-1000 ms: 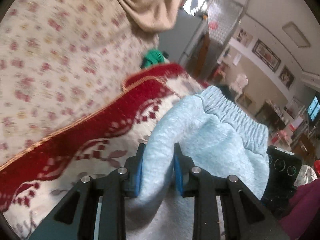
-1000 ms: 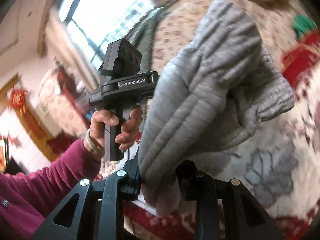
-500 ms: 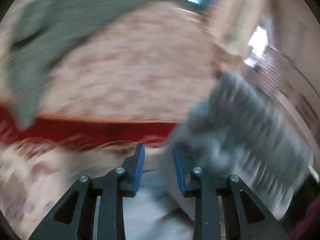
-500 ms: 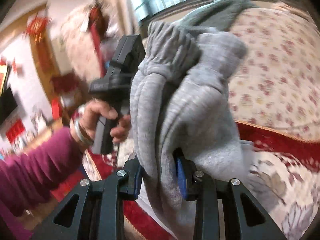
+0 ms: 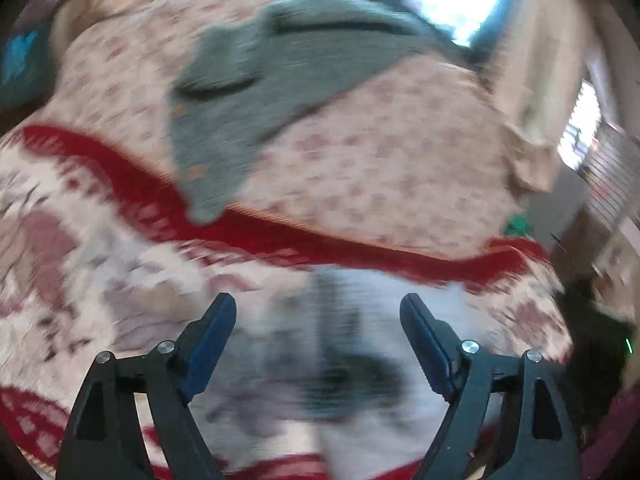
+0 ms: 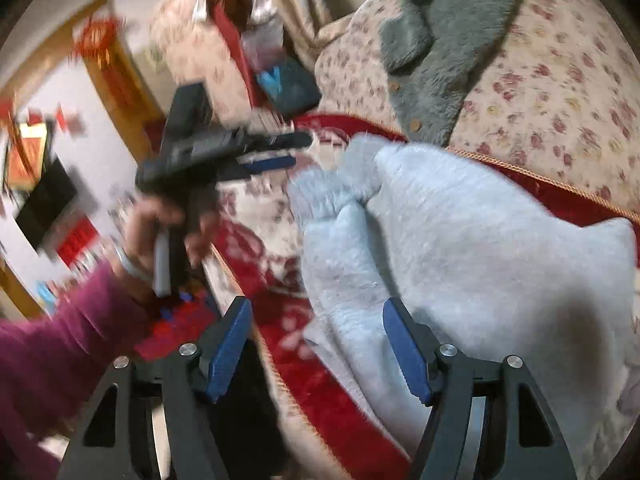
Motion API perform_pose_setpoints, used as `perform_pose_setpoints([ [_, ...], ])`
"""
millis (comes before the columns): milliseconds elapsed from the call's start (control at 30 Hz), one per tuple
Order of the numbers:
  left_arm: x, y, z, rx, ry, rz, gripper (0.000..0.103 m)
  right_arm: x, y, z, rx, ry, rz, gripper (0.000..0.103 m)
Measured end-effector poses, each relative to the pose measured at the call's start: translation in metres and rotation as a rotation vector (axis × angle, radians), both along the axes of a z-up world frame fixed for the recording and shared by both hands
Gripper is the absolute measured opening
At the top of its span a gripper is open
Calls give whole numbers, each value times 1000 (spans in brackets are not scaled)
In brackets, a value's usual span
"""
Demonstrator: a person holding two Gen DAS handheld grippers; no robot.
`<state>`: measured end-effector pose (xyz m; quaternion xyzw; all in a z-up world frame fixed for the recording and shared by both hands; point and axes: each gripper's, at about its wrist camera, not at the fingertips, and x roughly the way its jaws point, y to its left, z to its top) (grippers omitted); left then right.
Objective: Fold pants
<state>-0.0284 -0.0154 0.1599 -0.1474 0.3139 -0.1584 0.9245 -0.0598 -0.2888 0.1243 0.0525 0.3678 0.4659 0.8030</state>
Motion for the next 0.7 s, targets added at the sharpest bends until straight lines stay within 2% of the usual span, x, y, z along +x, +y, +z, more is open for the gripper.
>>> perform_pose_setpoints([
  [133,-10,-59,16,20,-47,-147,89,22,-48,15,-51,-66,-178,76],
  [233,-8,-97,12,57,-16,-204,90,44,-71,18,-109,-71,-284,76],
  [333,-9,-116,-5,139,29,-195,90,67,-75,12,-190,-54,-328,76],
  [500,-20,-110,-34,192,100,-138,89,105,-59,-12,-282,-50,-395,76],
  [567,-23,-100,-44,164,120,-124,89,118,-53,-26,-368,-52,-443,76],
  [633,-24,-87,-59,93,149,-100,89,127,-52,-37,-368,-22,-437,76],
  [700,-26,-80,-69,51,152,-85,89,133,-52,-46,-375,-30,-448,82],
])
